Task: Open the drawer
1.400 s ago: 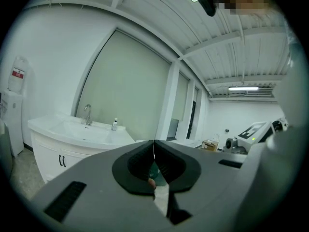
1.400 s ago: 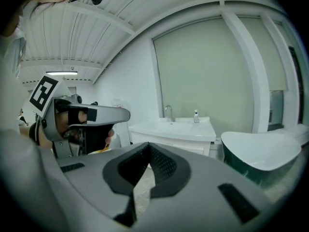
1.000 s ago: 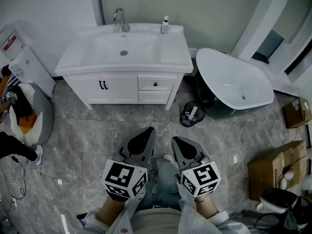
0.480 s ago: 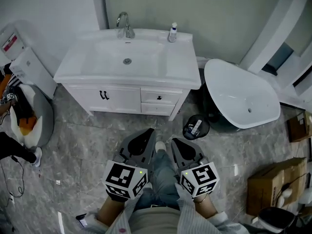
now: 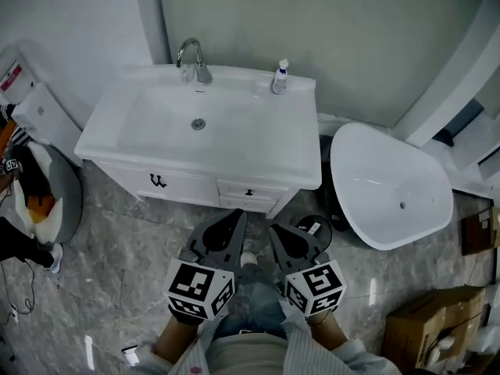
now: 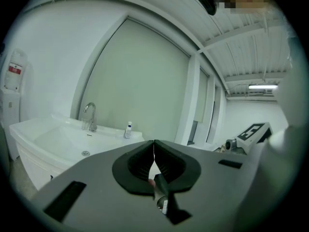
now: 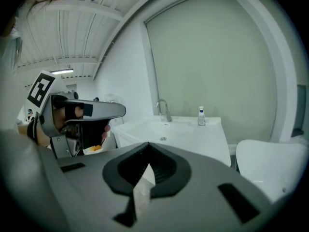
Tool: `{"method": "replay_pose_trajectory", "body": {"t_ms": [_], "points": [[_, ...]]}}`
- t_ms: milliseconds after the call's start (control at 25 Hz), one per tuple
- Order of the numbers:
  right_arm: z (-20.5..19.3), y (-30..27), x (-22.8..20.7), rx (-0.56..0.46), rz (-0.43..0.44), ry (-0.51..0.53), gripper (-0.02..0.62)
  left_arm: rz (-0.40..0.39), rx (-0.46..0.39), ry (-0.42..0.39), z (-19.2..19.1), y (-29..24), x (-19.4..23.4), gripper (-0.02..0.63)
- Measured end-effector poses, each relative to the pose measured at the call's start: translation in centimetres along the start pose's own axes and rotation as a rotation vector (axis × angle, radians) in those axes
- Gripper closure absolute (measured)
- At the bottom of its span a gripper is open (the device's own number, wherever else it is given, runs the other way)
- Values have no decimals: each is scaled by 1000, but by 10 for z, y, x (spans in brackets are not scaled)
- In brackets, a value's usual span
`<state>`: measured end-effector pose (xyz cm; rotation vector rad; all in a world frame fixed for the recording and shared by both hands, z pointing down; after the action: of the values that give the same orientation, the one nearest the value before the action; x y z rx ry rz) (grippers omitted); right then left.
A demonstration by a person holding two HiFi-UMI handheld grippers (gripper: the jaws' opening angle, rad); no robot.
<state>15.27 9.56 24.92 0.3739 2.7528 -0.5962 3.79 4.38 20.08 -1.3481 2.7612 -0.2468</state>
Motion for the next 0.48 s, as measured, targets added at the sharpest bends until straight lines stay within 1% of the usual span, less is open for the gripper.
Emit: {"method": "replay_pose_trajectory", "body": {"t_ms": [240, 480], "points": [[31, -42, -37, 24, 40, 21, 586, 47, 3, 6, 9, -54, 22, 589], [43, -69, -61, 61, 87, 38, 584, 99, 31, 32, -2, -85, 37, 589]]}}
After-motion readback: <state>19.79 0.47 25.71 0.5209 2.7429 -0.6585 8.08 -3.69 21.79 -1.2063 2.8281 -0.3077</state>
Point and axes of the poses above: the fingertips, and each gripper's own axes: y backward along the fingers, x to its left, z out of its top, the point moved 5 cm from there along y, backward along the fingers, and after that the axes turned 13 degrees about -y, right-handed, at the moved point
